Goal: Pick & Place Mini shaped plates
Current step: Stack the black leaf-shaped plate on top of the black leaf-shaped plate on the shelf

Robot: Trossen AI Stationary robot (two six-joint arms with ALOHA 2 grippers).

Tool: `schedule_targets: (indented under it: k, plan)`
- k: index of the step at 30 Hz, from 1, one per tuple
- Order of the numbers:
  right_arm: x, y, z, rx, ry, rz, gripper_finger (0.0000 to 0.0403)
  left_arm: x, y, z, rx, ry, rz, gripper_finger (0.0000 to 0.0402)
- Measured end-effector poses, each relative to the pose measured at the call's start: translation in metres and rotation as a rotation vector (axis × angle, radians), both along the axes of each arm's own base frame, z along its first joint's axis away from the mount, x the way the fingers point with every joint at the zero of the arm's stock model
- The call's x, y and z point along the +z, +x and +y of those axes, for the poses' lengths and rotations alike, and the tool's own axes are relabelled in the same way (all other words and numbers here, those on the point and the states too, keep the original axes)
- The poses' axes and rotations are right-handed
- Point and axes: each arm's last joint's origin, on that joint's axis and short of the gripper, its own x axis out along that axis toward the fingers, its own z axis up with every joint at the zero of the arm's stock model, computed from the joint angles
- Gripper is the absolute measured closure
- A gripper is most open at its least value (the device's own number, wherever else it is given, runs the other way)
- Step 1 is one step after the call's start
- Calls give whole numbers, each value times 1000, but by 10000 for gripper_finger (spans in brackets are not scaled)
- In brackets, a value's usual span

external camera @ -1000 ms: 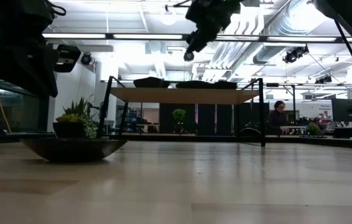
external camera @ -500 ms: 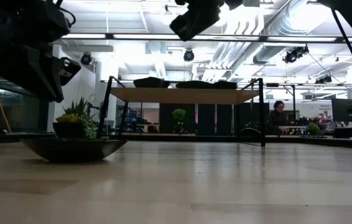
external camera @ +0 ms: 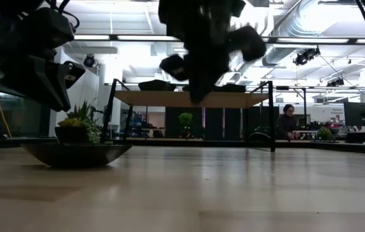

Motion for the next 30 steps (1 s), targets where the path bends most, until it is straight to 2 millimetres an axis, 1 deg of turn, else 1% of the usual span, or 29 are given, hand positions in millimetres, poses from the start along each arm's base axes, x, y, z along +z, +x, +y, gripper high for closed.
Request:
schedule_targets:
  k: [4, 7, 11, 16, 20, 25, 27, 30]
  plan:
    - [-31, 1, 27, 42, -96, -83, 400, 0, 0, 1, 4, 24, -6, 346]
    - [-44, 2, 47, 52, -123, -157, 394, 0, 0, 1, 20, 39, -11, 346]
    - [-47, 4, 71, 73, -159, -256, 388, 0, 0, 1, 25, 41, -12, 346]
    - [-44, 8, 94, 161, -172, -363, 370, 0, 0, 1, 69, -3, -5, 346]
    - [-48, 12, 101, 231, -188, -417, 335, -5, 2, 1, 112, -39, 21, 346]
    - [-49, 17, 103, 279, -190, -477, 278, -14, 6, -1, 138, -76, 84, 346]
    - [-54, 19, 103, 306, -179, -481, 261, -19, 8, -2, 147, -85, 104, 346]
    - [-63, 22, 102, 322, -166, -478, 246, -24, 10, -3, 155, -92, 129, 346]
